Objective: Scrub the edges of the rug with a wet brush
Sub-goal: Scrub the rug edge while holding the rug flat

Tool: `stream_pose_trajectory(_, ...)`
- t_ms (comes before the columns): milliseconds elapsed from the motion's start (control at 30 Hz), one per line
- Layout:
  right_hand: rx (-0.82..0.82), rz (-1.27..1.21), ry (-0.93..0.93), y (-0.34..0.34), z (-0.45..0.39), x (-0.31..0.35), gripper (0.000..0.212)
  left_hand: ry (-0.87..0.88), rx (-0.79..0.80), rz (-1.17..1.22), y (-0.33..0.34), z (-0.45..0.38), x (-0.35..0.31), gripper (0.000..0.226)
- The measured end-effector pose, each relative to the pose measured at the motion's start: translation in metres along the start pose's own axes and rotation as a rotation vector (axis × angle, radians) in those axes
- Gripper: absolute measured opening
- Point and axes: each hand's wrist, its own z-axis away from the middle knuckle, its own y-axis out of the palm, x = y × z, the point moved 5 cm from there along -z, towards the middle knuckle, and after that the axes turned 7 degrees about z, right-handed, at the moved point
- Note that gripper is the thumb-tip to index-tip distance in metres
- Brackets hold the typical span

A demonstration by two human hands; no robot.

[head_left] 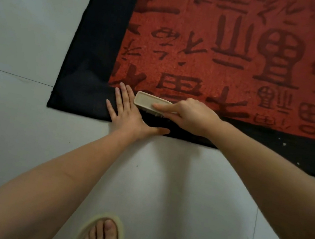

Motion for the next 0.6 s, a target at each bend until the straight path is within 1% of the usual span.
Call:
stream_pose_trajectory(67, 0.006, 0.01, -0.036, -0.007, 0.006, -0.005, 0.036, 0.012, -0.005, 0.005, 0.0, 0.0, 0.001, 0.166)
stream_pose_trajectory(167, 0.081, -0.01, 0.028, -0.019, 0.051, -0.039, 0.038, 0.035, -0.029, 0.025, -0.004, 0.001, 0.002, 0.164)
stream_pose_trajectory(233, 0.059, 0.028, 0.074, -0.018, 0.064, -0.038, 0.038, -0.006, -0.086, 0.059, -0.001, 0.009, 0.004, 0.165)
stream_pose_trajectory(333, 0.039, 0.077, 0.032, -0.007, 0.018, -0.001, 0.036, -0.15, -0.135, 0.126, 0.004, 0.019, 0.005, 0.167)
stream_pose_trajectory(400, 0.032, 0.085, -0.059, -0.003, -0.012, 0.021, 0.035, -0.203, -0.122, 0.127, 0.005, 0.021, 0.008, 0.169)
stream_pose_trajectory(467, 0.008, 0.07, -0.054, -0.009, -0.011, 0.007, 0.035, -0.203, -0.109, 0.112, 0.006, 0.019, 0.008, 0.169)
stream_pose_trajectory(533, 0.053, 0.032, -0.015, -0.017, 0.018, -0.022, 0.036, -0.192, -0.09, 0.109, 0.005, 0.017, 0.008, 0.168)
stream_pose_trajectory(600, 0.075, 0.043, 0.014, -0.021, 0.041, -0.034, 0.038, -0.189, -0.068, 0.107, 0.004, 0.018, 0.007, 0.168)
